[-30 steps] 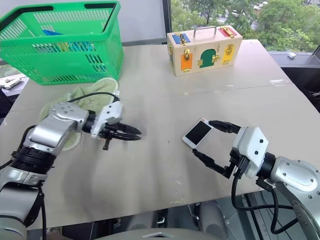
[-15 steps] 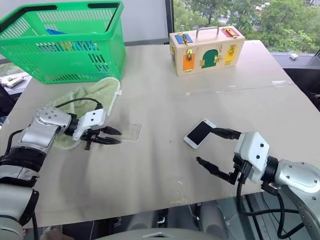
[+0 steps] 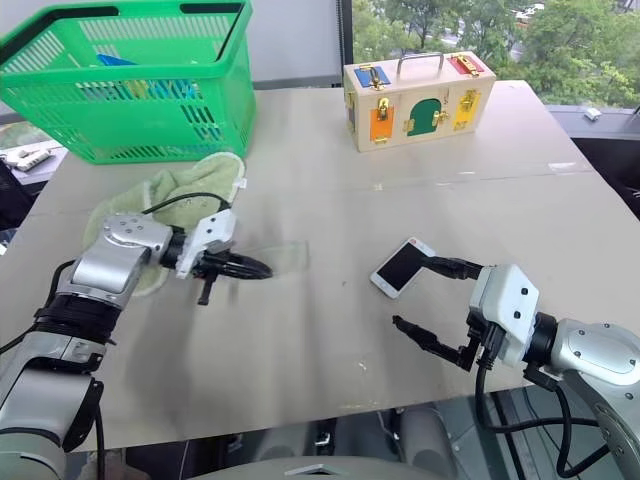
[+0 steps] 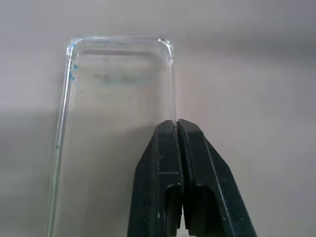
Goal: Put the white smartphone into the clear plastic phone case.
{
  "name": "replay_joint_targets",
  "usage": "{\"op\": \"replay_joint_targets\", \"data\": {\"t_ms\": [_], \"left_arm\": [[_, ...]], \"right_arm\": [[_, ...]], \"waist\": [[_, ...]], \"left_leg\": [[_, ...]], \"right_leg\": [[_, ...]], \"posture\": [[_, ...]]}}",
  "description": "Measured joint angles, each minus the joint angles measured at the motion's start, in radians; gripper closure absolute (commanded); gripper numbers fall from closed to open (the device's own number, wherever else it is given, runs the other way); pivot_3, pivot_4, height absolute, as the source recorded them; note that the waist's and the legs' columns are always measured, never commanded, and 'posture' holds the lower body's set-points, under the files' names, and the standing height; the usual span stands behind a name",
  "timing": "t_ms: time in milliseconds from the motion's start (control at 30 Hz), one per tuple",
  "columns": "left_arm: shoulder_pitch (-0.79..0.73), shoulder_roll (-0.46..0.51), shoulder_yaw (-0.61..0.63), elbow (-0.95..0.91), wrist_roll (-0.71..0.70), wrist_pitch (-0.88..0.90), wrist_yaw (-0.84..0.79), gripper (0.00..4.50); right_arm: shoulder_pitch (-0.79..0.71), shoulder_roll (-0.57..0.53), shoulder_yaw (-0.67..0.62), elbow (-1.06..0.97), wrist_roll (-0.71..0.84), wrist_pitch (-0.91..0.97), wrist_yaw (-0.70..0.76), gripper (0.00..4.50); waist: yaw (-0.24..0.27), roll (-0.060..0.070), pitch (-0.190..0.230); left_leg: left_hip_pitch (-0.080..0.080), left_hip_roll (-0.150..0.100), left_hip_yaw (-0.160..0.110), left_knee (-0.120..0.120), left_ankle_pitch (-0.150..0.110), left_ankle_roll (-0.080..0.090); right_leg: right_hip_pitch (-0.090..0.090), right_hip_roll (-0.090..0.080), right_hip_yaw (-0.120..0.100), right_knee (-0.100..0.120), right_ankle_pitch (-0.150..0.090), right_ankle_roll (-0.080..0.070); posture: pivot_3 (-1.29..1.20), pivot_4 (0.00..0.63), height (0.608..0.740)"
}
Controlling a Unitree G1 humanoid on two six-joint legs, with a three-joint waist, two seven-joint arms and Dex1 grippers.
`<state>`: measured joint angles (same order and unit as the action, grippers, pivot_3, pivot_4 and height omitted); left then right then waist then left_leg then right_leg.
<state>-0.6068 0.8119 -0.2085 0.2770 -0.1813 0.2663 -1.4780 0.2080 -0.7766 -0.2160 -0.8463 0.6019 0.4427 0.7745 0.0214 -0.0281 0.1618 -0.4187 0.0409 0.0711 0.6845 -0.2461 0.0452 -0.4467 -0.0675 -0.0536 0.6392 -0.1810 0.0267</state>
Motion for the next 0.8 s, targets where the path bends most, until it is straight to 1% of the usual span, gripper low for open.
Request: {"op": "replay_joint_targets", "data": {"t_ms": [67, 133, 300, 467, 700, 800], "left_arm": [[-0.018, -0.020, -0.010, -0.054, 0.003, 0.052, 0.015, 4.46], [-0.048, -0.063, -0.040, -0.075, 0.024, 0.082, 0.048, 4.46], [-0.098, -0.158, -0.119, -0.032, 0.103, 0.084, 0.128, 4.46], [-0.125, -0.228, -0.157, 0.017, 0.141, 0.069, 0.158, 4.46], [-0.135, -0.257, -0.165, 0.044, 0.161, 0.063, 0.166, 4.46], [-0.136, -0.258, -0.164, 0.032, 0.161, 0.104, 0.174, 4.46]], "right_arm": [[0.006, -0.001, -0.007, 0.000, 0.000, 0.000, 0.002, 0.00], [0.013, -0.004, -0.027, -0.001, 0.001, 0.000, 0.004, 0.00], [0.027, -0.006, -0.041, -0.001, 0.001, 0.000, 0.004, 0.00], [0.025, -0.006, -0.042, -0.002, 0.001, 0.001, 0.000, 0.00], [0.049, -0.004, -0.048, -0.033, -0.003, 0.025, -0.047, 0.00], [0.050, 0.003, -0.047, -0.048, 0.000, 0.058, -0.087, 0.00]], "waist": [[-0.002, 0.000, 0.000], [-0.002, 0.000, 0.000], [-0.005, 0.000, 0.000], [-0.006, 0.000, 0.000], [-0.004, -0.001, 0.000], [-0.005, -0.001, 0.000]], "left_leg": [[0.000, -0.001, 0.000, 0.000, 0.000, 0.000], [0.000, -0.002, 0.000, 0.000, 0.000, 0.000], [0.001, -0.002, 0.000, 0.000, 0.000, 0.000], [0.001, -0.002, 0.000, 0.000, 0.000, 0.000], [0.001, -0.002, 0.000, 0.000, 0.000, 0.000], [0.001, -0.001, 0.000, 0.000, 0.000, 0.000]], "right_leg": [[0.000, 0.001, 0.000, 0.000, 0.000, 0.000], [0.000, 0.002, 0.000, 0.000, 0.000, 0.000], [0.000, 0.003, 0.001, 0.001, 0.000, 0.000], [0.000, 0.003, 0.002, 0.000, 0.000, 0.000], [0.000, 0.003, 0.002, 0.000, 0.000, 0.000], [0.000, 0.003, 0.002, 0.000, 0.000, 0.000]], "posture": [[0.00, 0.150, 0.740], [0.00, 0.150, 0.740], [0.00, 0.150, 0.740], [0.00, 0.150, 0.740], [0.00, 0.150, 0.740], [0.00, 0.150, 0.740]]}}
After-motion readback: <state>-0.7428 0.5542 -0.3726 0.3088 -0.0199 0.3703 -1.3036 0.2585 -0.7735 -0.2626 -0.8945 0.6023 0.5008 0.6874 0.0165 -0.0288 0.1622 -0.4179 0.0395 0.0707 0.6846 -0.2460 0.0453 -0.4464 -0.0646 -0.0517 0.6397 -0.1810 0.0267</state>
